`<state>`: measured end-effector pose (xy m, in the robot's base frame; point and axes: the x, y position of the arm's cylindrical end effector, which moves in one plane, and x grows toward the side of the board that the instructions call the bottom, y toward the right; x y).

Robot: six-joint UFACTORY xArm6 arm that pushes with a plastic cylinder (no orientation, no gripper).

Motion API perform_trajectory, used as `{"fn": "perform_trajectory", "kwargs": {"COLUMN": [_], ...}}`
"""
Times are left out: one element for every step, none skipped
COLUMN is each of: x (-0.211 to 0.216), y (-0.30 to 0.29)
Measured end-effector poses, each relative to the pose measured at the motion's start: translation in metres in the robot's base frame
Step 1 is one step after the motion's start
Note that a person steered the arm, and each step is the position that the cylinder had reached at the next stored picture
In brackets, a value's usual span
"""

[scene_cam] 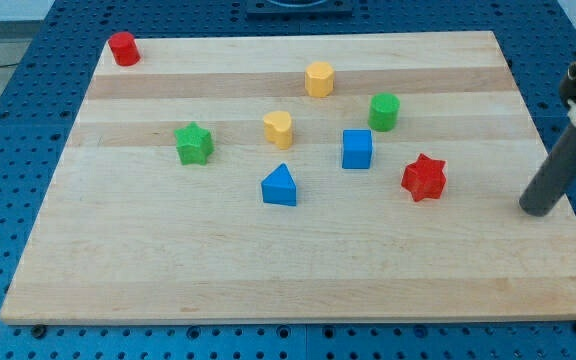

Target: Slide the red star to the bottom side of the yellow heart

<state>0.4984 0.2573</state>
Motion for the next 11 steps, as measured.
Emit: {"fn": "perform_trajectory", "kwargs": {"x": [-0.008, -0.019, -0.026, -0.026, -0.026, -0.03, -0.03, -0.049, -0.09, -0.106, -0.103], "y": [-0.036, -0.082, -0.12, -0.154, -0.186, -0.219, -0.244, -0.257, -0.258, -0.272, -0.284]}}
